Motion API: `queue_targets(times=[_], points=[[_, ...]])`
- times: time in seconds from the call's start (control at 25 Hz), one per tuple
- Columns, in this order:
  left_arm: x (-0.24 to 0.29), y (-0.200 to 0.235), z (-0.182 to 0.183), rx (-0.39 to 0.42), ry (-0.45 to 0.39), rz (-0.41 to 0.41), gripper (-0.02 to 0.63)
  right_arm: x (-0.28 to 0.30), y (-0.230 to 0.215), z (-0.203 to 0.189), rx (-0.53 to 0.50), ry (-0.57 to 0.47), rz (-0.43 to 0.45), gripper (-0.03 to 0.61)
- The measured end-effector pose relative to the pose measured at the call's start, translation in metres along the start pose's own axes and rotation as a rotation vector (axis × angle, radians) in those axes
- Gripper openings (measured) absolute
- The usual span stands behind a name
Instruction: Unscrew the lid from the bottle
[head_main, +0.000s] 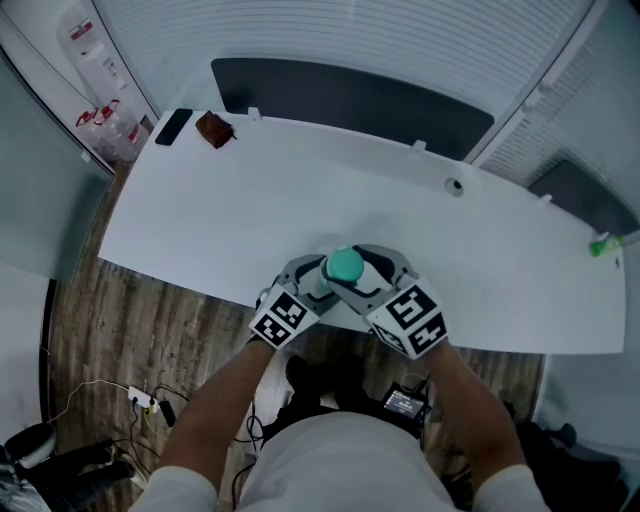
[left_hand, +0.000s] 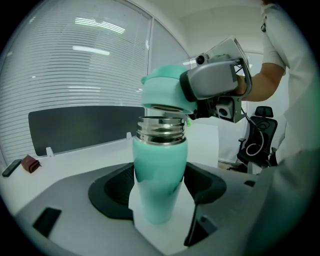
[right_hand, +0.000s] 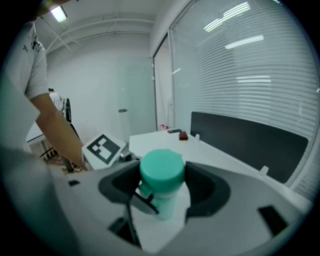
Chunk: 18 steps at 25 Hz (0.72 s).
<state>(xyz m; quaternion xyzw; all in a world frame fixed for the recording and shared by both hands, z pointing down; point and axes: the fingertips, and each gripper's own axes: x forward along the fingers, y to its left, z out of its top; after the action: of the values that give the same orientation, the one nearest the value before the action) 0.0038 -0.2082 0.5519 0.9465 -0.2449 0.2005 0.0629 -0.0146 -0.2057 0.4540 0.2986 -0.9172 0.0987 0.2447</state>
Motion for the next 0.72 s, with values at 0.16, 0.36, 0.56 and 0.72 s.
queue_targets(times=[0.16, 0.36, 0.56, 0.72], points=[[0.000, -0.001, 0.003, 0.019, 0.001, 0.000, 0.316, -0.002, -0.003, -0.001, 0.003, -0.003, -0.011, 0.293], [-0.005, 0.001, 0.007, 0.029, -0.008, 0.003, 0.316, -0.003, -0.003, 0.003, 0.011, -0.014, -0.015, 0.294], [-0.015, 0.002, 0.012, 0.025, -0.029, 0.011, 0.316, -0.005, -0.005, 0.007, 0.026, -0.027, -0.025, 0.295], [-0.024, 0.003, 0.017, 0.029, -0.044, 0.017, 0.314, -0.007, -0.008, 0.008, 0.049, -0.042, -0.032, 0.295]])
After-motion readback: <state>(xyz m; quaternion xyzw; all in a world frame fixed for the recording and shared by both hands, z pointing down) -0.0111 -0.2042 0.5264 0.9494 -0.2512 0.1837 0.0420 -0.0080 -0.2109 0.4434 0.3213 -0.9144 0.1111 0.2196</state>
